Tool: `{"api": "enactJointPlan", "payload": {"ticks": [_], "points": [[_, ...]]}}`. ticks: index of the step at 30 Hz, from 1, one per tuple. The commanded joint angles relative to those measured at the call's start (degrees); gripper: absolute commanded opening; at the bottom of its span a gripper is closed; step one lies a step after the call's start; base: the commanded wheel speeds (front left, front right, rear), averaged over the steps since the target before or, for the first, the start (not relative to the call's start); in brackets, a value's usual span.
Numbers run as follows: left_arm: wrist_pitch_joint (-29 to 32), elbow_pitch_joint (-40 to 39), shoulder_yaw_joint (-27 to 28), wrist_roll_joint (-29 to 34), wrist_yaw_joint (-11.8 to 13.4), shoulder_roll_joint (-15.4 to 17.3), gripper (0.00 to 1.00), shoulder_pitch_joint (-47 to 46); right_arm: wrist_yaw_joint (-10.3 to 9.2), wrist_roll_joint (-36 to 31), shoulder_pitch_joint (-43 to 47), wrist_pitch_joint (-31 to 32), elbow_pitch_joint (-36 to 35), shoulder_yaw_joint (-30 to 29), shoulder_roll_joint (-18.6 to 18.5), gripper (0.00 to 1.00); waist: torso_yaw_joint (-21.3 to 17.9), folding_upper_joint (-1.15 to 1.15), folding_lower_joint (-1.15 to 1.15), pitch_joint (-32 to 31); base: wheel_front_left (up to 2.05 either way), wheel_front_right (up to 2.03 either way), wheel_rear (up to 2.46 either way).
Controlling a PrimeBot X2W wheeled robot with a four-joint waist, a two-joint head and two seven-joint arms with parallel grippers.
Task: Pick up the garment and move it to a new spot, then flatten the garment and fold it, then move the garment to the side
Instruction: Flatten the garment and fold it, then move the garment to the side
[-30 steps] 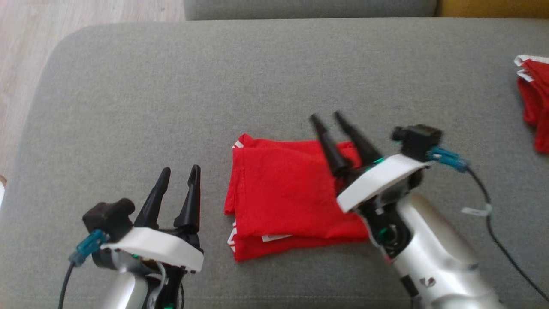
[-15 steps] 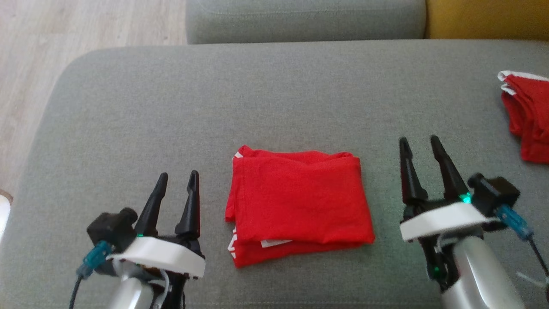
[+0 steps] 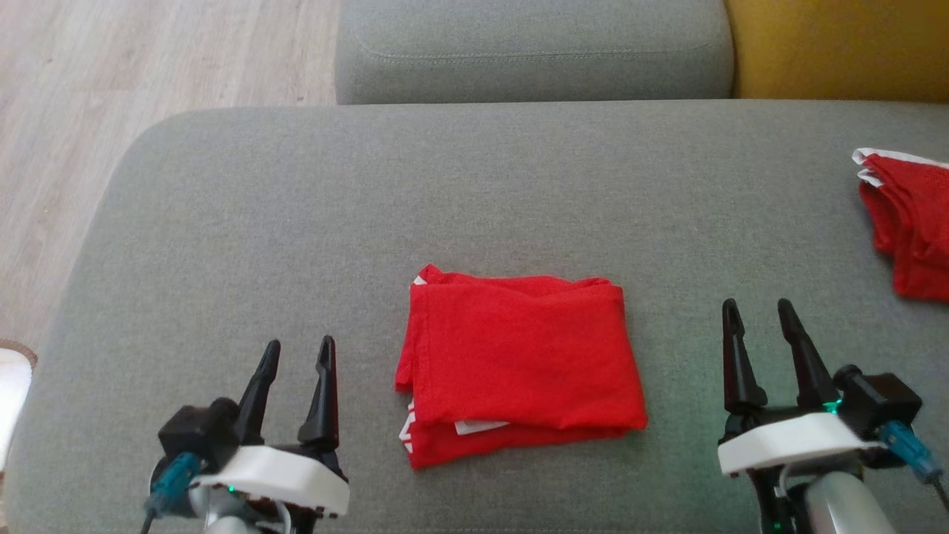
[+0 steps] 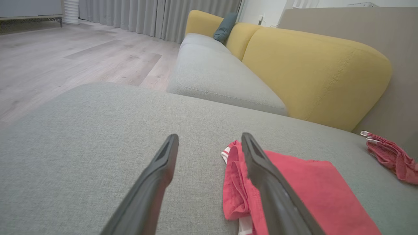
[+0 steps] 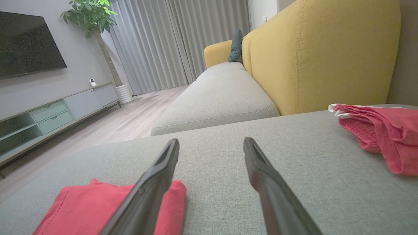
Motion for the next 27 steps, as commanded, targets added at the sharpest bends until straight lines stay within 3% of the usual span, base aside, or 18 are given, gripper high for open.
{"api": "enactJointPlan", "payload": {"ticks": [1, 21, 27], "points": [[-0.7, -1.62, 2.78, 0.94, -0.37, -0.37, 1.0, -1.63, 0.39, -0.3, -1.11, -0.72, -1.95, 1.38, -0.11, 1.0, -0.01, 0.0, 0.0, -0.02, 0.0, 0.0, 0.0], [-0.71, 0.2, 5.68, 3.53, -3.37, -2.65, 1.0, -1.5, 0.39, -0.14, -1.32, 0.37, -1.87, 2.05, -0.11, 1.0, 0.07, 0.0, 0.0, 0.55, 0.0, 0.0, 0.0], [-0.71, 0.2, 6.27, 4.02, -3.78, -3.08, 1.0, -2.03, 0.39, -0.23, -2.54, 4.24, -1.93, 2.74, -0.11, 1.0, 0.51, 0.0, 0.0, 1.91, 0.0, 0.0, 0.0]]}}
